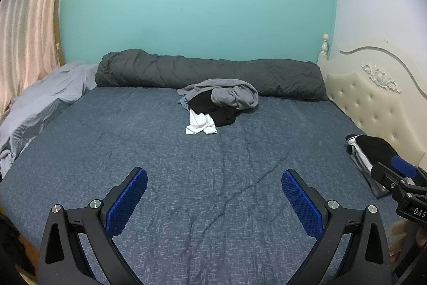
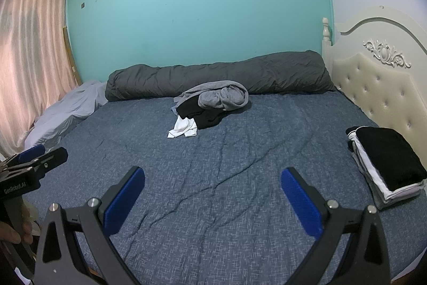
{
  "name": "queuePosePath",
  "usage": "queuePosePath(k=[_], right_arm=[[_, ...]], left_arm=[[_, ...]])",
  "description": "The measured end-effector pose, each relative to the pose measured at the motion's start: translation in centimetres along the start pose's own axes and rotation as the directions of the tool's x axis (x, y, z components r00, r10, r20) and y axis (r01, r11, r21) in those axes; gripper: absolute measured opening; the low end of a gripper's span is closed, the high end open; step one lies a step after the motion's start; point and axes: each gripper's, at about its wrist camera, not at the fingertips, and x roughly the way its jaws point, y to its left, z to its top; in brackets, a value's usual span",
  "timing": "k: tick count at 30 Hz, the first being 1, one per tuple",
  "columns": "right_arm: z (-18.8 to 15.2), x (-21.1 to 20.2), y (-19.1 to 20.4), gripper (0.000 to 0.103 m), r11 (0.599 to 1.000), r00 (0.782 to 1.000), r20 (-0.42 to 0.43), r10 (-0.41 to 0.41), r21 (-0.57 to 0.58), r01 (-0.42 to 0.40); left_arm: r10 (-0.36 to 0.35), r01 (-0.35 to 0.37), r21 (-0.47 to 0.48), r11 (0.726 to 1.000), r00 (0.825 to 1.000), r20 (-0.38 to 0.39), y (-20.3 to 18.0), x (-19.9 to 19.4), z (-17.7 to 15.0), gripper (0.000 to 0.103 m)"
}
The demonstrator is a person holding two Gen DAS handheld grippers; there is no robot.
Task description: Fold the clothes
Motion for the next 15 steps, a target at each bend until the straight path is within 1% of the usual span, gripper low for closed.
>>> queuePosePath(k=[15], right_arm=[[0.11,0.0,-0.14,0.103,1.0,1.0,0.003,-0.001,0.004,0.001]], left_arm=[[-0.004,0.004,0.006,1.0,1.0,-0.005,-0.17,0.06,-0.02,0.103]])
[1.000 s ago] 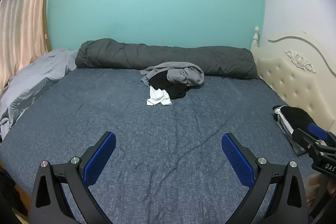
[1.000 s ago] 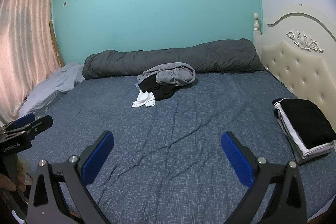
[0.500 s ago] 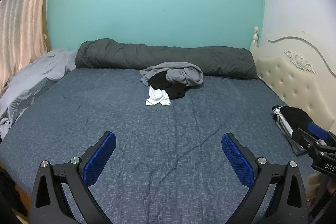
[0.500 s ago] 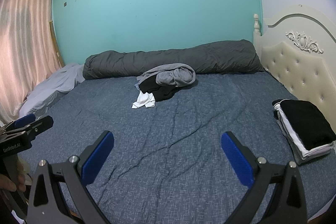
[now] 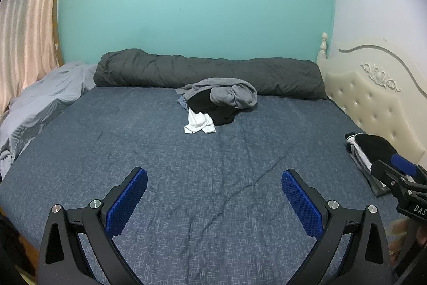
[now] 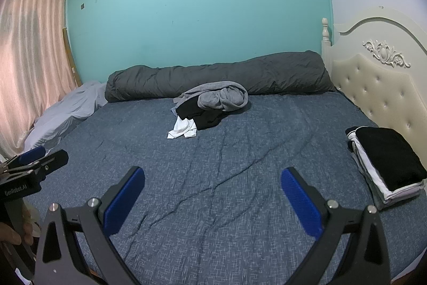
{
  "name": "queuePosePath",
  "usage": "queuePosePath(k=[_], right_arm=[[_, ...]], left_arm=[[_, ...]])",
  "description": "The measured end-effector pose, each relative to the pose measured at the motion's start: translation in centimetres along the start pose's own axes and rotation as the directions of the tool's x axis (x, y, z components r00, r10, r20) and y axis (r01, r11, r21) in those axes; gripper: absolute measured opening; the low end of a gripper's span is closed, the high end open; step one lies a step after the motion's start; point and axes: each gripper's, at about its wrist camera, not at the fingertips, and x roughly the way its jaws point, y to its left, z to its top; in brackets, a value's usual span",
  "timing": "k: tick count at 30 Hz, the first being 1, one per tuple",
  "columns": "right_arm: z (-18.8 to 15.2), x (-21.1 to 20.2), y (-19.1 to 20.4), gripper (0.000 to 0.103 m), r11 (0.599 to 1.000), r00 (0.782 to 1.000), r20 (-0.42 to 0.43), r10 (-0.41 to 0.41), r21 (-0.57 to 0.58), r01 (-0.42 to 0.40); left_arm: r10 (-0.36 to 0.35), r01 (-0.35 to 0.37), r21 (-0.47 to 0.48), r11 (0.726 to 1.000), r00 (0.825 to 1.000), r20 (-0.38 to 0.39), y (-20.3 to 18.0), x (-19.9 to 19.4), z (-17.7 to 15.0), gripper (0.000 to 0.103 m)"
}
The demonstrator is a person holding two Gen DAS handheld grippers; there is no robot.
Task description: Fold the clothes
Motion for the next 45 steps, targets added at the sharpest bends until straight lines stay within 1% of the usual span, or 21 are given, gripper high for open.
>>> queuePosePath(k=[34,45], right_arm=[[0.18,-0.19,-0.49,0.103,1.0,1.0,0.007,-0.005,0.001,0.005],[0.08,0.68,-0.95,0.103,1.0,1.0,-0.005,-0.005,0.01,0.005]], left_arm=[[-0.002,0.002,0.003,1.0,1.0,0.0,-0.76,-0.01,-0.07,0.103],[-0.002,0.002,0.006,1.0,1.0,-0.004,-0.76,0.58,0.02,0.103]])
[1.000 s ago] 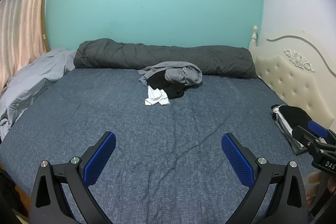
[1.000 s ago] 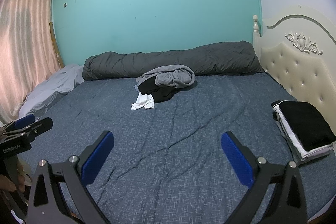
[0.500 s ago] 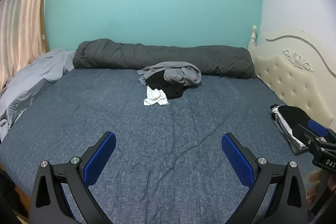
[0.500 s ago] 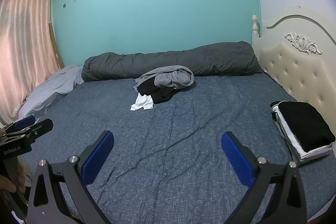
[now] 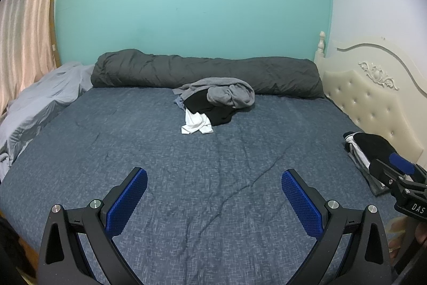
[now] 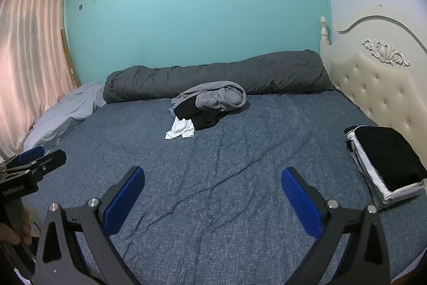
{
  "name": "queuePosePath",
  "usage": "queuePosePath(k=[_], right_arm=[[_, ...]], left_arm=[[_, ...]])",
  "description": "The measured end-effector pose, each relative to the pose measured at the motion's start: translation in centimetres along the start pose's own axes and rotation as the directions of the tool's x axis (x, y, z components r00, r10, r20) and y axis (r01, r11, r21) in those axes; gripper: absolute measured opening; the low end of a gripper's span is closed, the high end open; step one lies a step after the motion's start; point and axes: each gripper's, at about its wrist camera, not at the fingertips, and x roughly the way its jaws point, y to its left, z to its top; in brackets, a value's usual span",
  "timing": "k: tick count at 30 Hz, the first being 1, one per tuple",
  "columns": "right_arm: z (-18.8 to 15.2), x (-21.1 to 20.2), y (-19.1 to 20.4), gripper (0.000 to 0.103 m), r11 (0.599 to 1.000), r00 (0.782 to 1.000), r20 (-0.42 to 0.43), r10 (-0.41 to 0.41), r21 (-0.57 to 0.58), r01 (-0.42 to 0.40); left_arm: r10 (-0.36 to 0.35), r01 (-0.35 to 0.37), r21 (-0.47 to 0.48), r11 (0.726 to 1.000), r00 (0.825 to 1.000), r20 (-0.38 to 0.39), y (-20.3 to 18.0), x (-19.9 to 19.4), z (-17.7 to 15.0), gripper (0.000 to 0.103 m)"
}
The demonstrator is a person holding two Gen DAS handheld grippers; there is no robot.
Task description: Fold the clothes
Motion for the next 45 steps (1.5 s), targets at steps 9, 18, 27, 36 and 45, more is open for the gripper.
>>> queuePosePath(k=[9,18,27,36,45], right_arm=[[-0.4,3.1,-1.2,0.103,1.0,0.999,-0.038,-0.013,0.005,0.013],[0.8,10.1,-2.6,0.103,1.0,0.998,-0.069,-0.007,-0.014,0.006],[3.9,22.8,-4.4,0.103,0.998,0.995,-0.092,0.036,-0.045,-0.04],[8.3,35.1,-5.5,0.103,0.998,0.991,-0.122,0.048,-0.041,-0.053],[12.8,43.3,-5.6,0.103,0.995,0.982,-0.169,0.08,-0.044,-0.088]], left_arm=[[-0.001,0.001,-0.001,1.0,1.0,-0.02,0.3,2.8,0.4,0.103],[-0.002,0.002,-0.011,1.0,0.999,-0.048,0.7,10.0,2.2,0.103],[-0.008,0.007,-0.012,1.0,0.997,-0.071,1.5,22.3,5.8,0.103],[-0.019,0.017,-0.021,1.0,0.995,-0.098,2.3,33.8,10.0,0.103],[-0.054,0.047,-0.047,0.998,0.986,-0.158,3.5,40.8,13.6,0.103]])
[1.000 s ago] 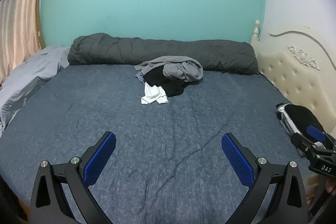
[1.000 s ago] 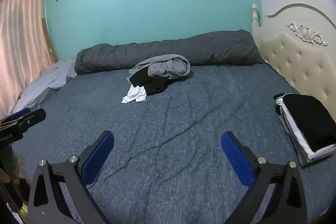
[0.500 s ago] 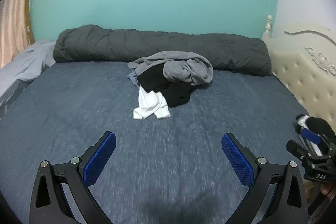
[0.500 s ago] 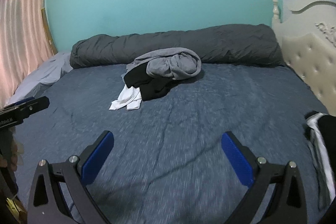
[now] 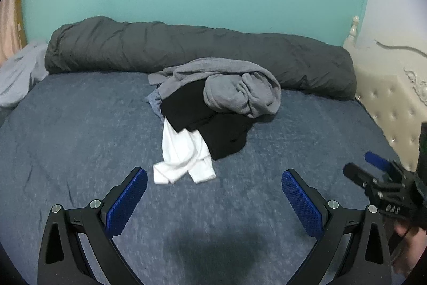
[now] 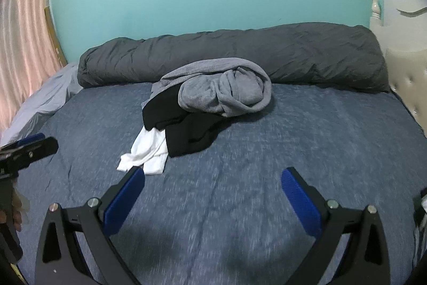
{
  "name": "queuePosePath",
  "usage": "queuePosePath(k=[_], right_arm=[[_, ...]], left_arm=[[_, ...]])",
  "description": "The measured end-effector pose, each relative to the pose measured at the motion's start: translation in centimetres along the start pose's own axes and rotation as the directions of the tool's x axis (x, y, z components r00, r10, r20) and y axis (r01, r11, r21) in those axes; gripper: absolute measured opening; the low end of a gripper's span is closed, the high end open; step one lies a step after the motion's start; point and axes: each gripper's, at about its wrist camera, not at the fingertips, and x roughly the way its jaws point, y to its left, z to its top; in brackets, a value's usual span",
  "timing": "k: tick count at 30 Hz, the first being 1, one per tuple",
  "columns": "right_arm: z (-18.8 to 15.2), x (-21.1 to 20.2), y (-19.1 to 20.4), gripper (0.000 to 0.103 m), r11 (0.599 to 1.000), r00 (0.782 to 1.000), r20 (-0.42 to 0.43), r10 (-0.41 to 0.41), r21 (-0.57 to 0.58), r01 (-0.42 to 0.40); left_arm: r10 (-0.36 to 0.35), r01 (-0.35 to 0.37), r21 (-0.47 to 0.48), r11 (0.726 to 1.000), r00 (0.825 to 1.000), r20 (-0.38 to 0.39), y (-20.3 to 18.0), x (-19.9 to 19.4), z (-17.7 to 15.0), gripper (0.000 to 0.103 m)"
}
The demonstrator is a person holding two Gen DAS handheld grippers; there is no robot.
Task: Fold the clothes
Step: 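Move the right tool to the grey sweatshirt and grasp it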
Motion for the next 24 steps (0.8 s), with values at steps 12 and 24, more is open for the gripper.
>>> queuePosePath(k=[12,24], right_arm=[[5.3,12.2,-1.2,0.103,1.0,0.996,-0.084,0.0,-0.007,0.0],[9.4,24.2,-1.7,0.103,0.997,0.99,-0.138,0.016,-0.077,-0.027]], left_arm=[[0.027,-0.028,-0.012,1.0,0.999,-0.042,3.7,8.2,4.4,0.103],[-0.009,0.006,-0.055,0.998,0.998,-0.065,6.9,13.7,5.5,0.103]])
